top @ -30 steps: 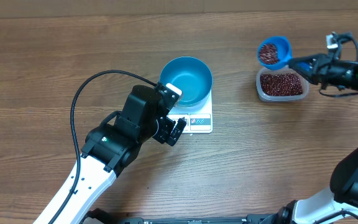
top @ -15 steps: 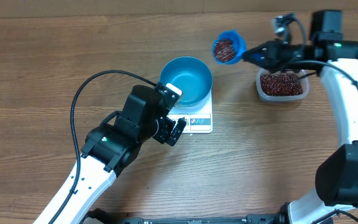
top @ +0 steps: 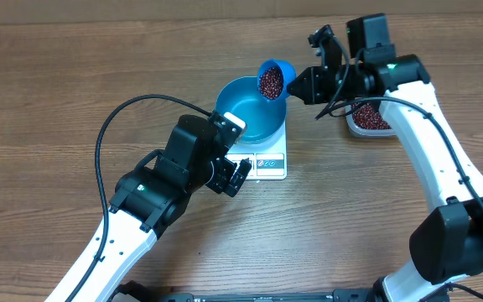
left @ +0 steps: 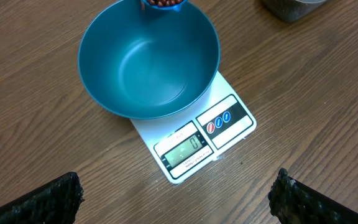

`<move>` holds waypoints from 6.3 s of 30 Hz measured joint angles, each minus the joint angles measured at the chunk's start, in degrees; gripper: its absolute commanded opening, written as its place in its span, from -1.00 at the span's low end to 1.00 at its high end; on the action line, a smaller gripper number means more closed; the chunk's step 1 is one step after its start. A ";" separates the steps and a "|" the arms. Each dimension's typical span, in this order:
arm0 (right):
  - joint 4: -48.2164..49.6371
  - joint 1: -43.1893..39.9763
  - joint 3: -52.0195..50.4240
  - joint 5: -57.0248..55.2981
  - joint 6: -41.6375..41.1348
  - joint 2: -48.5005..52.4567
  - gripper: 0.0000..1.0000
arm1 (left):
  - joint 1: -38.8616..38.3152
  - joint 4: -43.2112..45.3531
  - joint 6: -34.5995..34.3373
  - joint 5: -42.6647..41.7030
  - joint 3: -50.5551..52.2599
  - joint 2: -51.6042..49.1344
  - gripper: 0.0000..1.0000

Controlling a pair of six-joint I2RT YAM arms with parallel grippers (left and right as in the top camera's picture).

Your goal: Scoop item into bowl and weigh 150g on scale

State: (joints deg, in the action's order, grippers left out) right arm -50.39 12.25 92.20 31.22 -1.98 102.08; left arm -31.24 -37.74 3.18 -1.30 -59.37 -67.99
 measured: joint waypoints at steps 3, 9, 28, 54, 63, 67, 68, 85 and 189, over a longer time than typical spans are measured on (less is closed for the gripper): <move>0.83 2.12 0.00 -6.64 0.04 0.00 -0.93 | 0.00 0.00 0.00 0.00 0.00 0.00 0.99; 1.95 5.55 0.00 -13.57 0.39 0.00 -0.93 | 0.00 0.00 0.02 0.00 0.00 0.00 0.99; 1.18 8.41 0.00 -17.92 5.20 0.00 -0.93 | 0.00 0.00 0.00 0.00 0.00 0.00 0.99; -0.17 11.82 0.00 -19.08 26.99 0.00 -0.92 | 0.00 0.00 0.00 0.00 0.00 0.00 0.99; -0.13 11.85 0.00 -19.28 38.29 0.00 -0.92 | 0.00 0.00 0.00 0.00 0.00 0.00 0.99; 0.26 11.82 0.00 -19.74 40.52 0.00 -0.92 | 0.00 0.00 0.00 0.00 0.00 0.00 0.99; 0.26 11.82 0.00 -19.82 41.27 0.00 -0.92 | 0.00 0.00 0.00 0.00 0.00 0.00 0.99; 2.38 11.82 0.00 -21.79 40.65 0.00 -0.93 | 0.00 0.00 0.00 0.00 0.00 0.00 0.99; -11.04 -3.28 -6.58 -60.63 -0.79 5.25 -0.93 | 0.00 0.00 0.00 0.00 0.00 0.00 0.99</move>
State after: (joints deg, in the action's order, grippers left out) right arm -61.43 8.97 85.62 -29.41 -2.76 107.33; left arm -31.24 -37.74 3.18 -1.30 -59.37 -67.99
